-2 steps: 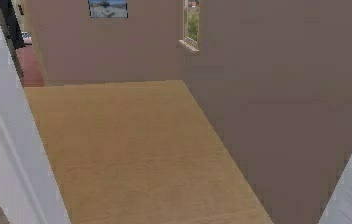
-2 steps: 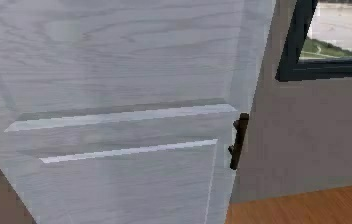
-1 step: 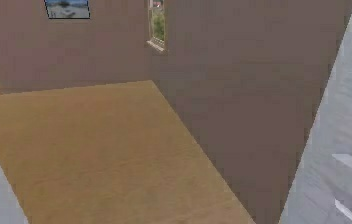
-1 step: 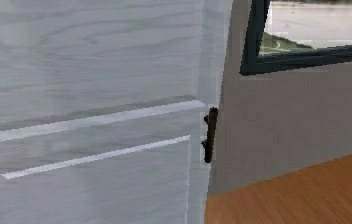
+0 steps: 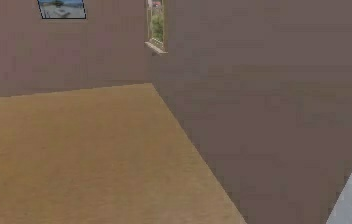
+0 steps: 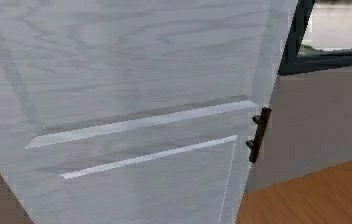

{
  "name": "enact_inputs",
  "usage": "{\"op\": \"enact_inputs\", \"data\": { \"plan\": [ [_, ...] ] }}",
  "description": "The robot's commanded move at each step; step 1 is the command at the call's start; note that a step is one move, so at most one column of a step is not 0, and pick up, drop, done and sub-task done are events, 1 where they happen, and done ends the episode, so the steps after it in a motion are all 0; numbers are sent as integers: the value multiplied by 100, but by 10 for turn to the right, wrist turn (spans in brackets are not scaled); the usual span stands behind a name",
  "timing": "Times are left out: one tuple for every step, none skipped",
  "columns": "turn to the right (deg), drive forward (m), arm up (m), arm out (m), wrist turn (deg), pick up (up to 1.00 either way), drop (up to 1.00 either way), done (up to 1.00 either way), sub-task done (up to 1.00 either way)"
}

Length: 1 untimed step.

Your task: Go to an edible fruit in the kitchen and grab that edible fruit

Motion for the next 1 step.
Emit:
{"op": "enact_inputs", "data": {
  "plan": [
    [-360, 0, 0, 0, 0, 0, 0, 0, 0]
  ]
}}
